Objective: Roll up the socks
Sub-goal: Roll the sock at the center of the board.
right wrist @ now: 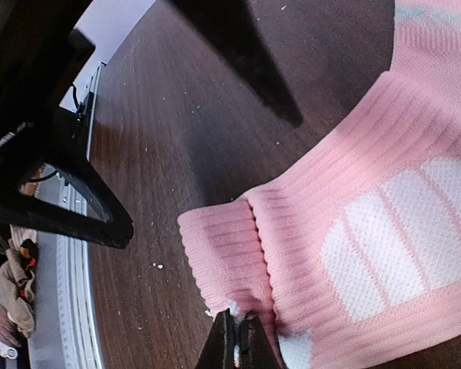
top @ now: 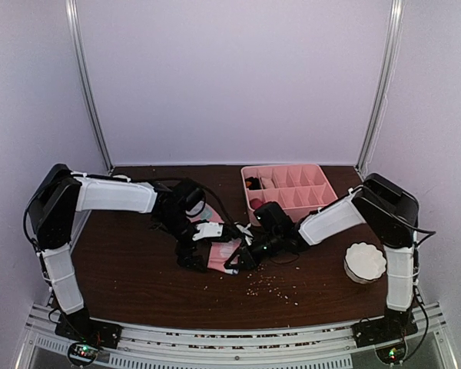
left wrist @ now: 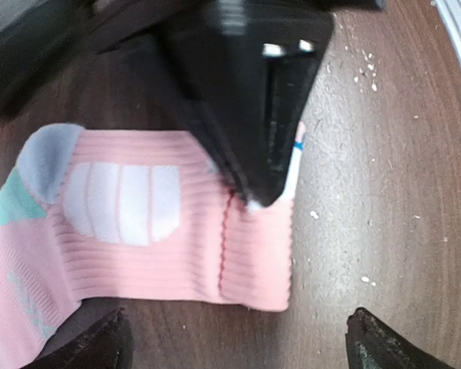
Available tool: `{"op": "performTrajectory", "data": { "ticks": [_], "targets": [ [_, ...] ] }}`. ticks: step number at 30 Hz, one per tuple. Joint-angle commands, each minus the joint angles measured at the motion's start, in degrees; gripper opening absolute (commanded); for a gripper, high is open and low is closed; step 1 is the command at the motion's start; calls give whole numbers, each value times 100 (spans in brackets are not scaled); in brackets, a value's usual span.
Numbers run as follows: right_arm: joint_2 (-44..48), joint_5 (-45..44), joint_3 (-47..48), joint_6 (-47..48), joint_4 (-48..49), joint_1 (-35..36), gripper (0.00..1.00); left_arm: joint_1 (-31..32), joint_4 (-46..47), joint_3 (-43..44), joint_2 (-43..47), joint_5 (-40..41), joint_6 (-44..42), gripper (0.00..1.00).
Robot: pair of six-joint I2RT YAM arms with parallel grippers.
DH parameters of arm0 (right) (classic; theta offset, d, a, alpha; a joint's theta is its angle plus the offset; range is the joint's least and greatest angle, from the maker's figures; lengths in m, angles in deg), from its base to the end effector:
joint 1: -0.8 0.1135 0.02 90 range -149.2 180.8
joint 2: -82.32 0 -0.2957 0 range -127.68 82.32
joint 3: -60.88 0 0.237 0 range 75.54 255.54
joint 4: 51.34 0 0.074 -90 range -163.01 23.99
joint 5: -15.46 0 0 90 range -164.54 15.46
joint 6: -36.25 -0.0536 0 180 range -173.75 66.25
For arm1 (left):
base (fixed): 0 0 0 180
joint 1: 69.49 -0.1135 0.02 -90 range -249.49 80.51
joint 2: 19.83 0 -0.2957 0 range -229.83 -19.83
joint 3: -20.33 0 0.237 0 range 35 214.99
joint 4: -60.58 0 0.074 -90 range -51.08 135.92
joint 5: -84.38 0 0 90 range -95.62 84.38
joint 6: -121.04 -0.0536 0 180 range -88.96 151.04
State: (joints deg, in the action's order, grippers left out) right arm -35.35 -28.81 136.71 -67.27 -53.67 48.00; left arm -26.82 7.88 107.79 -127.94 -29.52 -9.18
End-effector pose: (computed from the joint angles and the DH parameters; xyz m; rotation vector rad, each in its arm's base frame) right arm 0.2530 0.3297 0.1397 -1.1360 2.2345 1.4252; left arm 0.2565 -0.2660 0.1931 1.9191 2.0423 -0.6015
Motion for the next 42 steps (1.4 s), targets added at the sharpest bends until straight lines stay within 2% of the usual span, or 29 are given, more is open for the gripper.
{"op": "performTrajectory", "data": {
  "ticks": [1, 6, 8, 10, 13, 17, 26, 32, 33, 34, 36, 38, 39, 41, 42],
  "targets": [
    [-539, 245, 90, -795, -937, -212, 0, 349, 512, -198, 97, 489, -297, 96],
    [-843, 287, 486, -741, -1782, -220, 0, 535, 832, -352, 36, 498, -205, 61],
    [-873, 270, 478, -735, -1854, -215, 0, 560, 842, -314, -60, 496, -154, 53],
    [-907, 291, 436, -890, -1785, -213, 0, 581, 842, -302, -143, 527, -152, 41],
    [-921, 378, 412, -1046, -1671, -217, 0, 584, 857, -284, -228, 547, -128, 14],
    [-677, 128, 294, -983, -1558, -216, 4, 584, 624, -110, -407, 371, -49, 0],
    [832, -1289, -1037, -531, -61, -187, 45, 58, -336, 447, -1049, -906, 405, 0],
    [1892, -2706, -1786, 5, 241, -46, 54, -213, -1112, 910, -1578, -1699, 461, 0],
    [2083, -3093, -1872, 176, 195, 28, 84, -244, -1154, 930, -1611, -1768, 486, 0],
    [2271, -3589, -1935, 303, 115, 134, 98, -274, -1199, 956, -1642, -1820, 494, 0],
    [2713, -4474, -2048, 533, 34, 350, 100, -342, -1329, 1048, -1750, -2019, 555, 0],
    [2997, -4914, -2143, 409, 139, 413, 99, -447, -1586, 1261, -1946, -2294, 611, 0],
    [3022, -5346, -2158, 52, 282, 405, 100, -490, -1712, 1351, -2043, -2419, 623, 0],
    [2919, -6026, -2022, -1089, -127, 270, 100, -554, -1841, 1487, -2199, -2482, 675, 0],
    [2826, -5564, -2064, -1264, 80, 73, 100, -577, -1898, 1563, -2279, -2426, 710, 0]
  ]
}}
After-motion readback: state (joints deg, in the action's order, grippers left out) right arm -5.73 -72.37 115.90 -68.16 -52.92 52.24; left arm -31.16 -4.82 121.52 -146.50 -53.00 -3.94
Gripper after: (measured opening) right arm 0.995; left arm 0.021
